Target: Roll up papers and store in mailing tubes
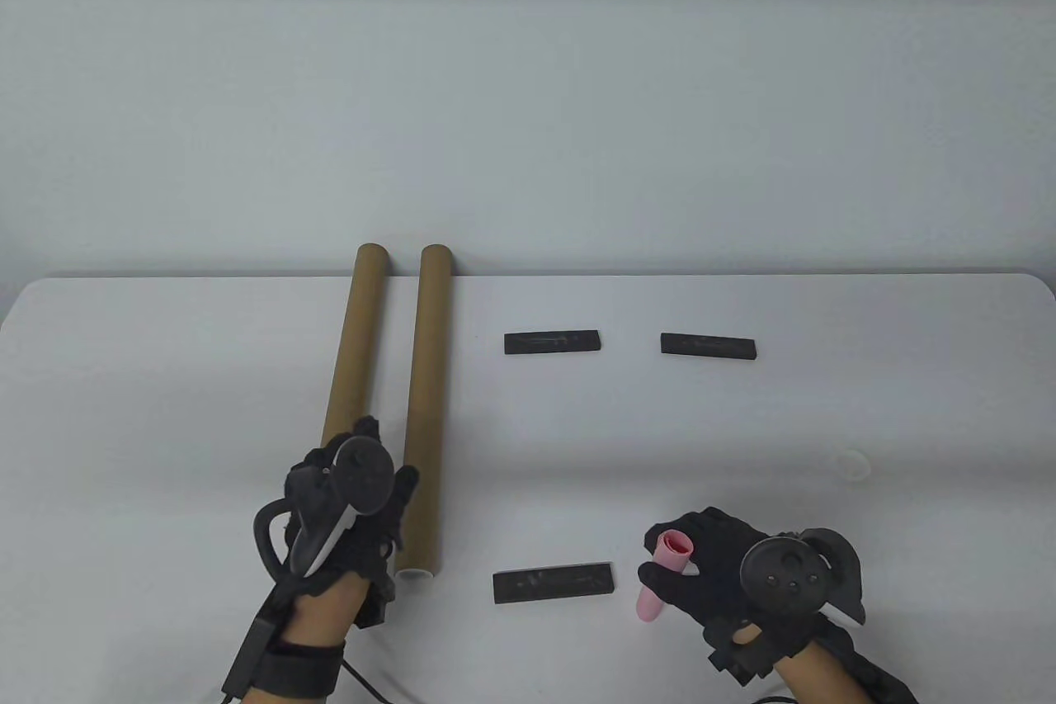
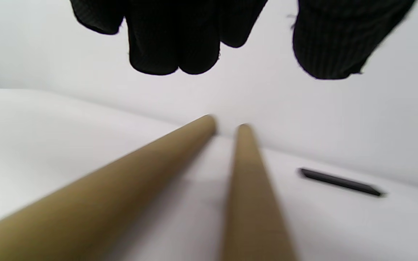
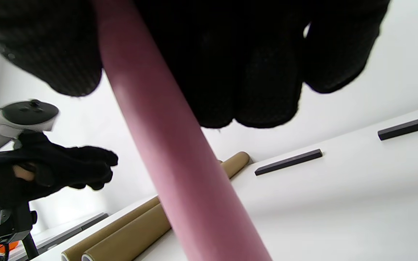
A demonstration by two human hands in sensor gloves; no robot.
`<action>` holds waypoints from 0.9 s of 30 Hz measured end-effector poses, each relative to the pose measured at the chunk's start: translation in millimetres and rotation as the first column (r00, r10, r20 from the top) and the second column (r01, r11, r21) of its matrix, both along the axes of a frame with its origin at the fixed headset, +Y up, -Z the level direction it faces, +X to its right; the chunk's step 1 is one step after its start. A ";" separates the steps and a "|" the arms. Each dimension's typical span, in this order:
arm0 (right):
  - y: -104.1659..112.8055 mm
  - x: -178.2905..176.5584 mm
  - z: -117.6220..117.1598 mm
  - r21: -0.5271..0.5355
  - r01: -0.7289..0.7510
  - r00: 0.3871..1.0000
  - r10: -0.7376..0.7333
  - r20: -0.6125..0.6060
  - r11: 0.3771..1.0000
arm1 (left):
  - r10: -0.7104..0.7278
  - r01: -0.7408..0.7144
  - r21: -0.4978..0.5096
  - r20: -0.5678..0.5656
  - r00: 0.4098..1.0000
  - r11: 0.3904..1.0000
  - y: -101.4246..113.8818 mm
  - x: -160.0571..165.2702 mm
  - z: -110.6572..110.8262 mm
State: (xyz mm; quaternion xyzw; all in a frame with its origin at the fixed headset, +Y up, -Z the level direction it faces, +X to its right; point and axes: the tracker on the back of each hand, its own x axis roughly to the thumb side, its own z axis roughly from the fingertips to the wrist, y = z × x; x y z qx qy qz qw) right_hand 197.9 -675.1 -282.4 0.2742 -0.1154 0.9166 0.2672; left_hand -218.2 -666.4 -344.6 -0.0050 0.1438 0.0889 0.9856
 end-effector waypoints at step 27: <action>11.8 10.9 7.6 0.086 0.054 0.998 -0.056 0.028 0.995 | -0.156 -0.035 -0.587 -0.271 0.950 0.809 -93.7 -37.3 -94.2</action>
